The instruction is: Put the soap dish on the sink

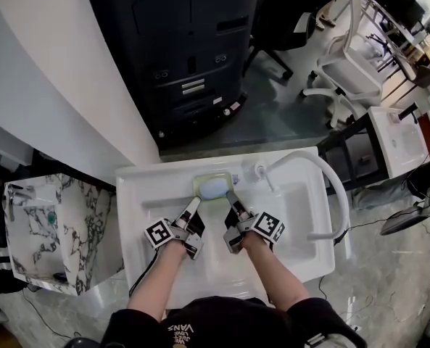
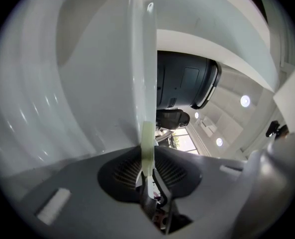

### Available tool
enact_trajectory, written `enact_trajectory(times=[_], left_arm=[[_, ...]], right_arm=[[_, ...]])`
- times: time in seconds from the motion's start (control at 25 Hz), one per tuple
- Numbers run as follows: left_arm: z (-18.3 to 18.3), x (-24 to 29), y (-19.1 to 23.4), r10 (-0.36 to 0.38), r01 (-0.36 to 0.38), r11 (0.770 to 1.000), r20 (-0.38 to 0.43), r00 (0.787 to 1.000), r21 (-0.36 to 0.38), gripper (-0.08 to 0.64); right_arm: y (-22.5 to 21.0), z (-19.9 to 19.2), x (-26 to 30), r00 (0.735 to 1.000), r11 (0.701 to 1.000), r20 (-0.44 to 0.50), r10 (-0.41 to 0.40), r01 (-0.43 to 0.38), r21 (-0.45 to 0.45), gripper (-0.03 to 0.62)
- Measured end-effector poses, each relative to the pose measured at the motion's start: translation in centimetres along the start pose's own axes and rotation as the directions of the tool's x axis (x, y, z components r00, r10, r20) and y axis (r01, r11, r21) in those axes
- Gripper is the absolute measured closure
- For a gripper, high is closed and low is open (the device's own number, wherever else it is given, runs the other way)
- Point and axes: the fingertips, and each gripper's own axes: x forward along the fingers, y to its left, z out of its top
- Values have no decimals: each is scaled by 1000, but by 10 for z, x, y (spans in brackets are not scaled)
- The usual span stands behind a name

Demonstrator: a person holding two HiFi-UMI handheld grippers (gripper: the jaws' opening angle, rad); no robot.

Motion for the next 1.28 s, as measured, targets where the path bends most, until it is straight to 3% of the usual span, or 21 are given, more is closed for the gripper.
enact_trajectory(times=[0.32,0.52,0.88,1.28], left_arm=[[-4,0,-4,-12,12,1000,-22,1000,-8,402],[-5,-1,-9,-15,16,1000,-40,999,24,390],[-13,-10,-12,28,-14,989,-97,995,144,385],[-13,-15,-8,44,-33,989,-73,996,144,383]], right_arm=[[6,10,-6,999,999,41,3,-1,-37,486],[6,18,-15,998,996,60,-18,24,-86,480],[4,0,-25,996,957,1,-94,90,-275,482],[3,-28,-21,993,958,-73,-88,64,-280,482]])
